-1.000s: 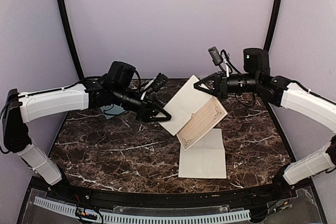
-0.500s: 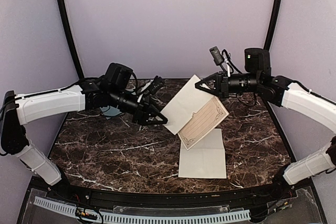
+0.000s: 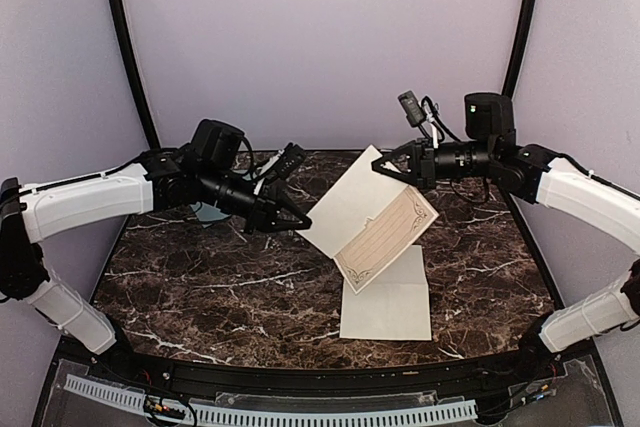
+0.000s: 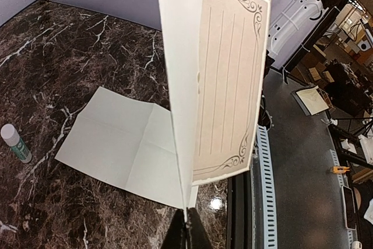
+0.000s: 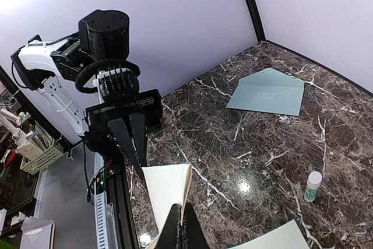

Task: Place the letter into the envelope and seal it
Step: Fold the letter.

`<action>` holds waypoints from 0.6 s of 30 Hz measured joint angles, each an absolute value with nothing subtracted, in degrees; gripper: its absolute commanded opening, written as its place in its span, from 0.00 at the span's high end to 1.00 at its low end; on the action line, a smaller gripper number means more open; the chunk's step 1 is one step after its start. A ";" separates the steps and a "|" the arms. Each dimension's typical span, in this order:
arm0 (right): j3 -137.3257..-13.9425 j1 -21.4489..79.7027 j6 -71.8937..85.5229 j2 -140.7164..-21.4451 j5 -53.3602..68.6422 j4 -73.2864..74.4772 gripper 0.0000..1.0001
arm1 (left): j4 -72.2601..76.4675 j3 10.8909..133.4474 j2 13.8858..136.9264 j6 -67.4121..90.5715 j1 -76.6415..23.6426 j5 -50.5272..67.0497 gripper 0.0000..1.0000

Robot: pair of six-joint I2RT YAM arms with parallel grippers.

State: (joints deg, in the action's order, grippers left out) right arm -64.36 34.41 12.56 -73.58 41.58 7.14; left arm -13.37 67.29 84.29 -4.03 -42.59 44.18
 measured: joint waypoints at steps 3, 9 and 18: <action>-64.36 34.41 12.56 -73.58 41.69 7.35 1.00 | -13.41 67.22 84.29 -4.25 -42.59 44.51 0.43; -65.14 34.46 12.40 -73.95 43.57 8.10 1.00 | -12.80 67.26 84.29 -2.87 -42.59 44.97 0.21; -67.70 36.58 9.87 -77.69 45.50 12.19 1.00 | -10.46 73.56 87.72 -1.17 -42.59 43.35 0.17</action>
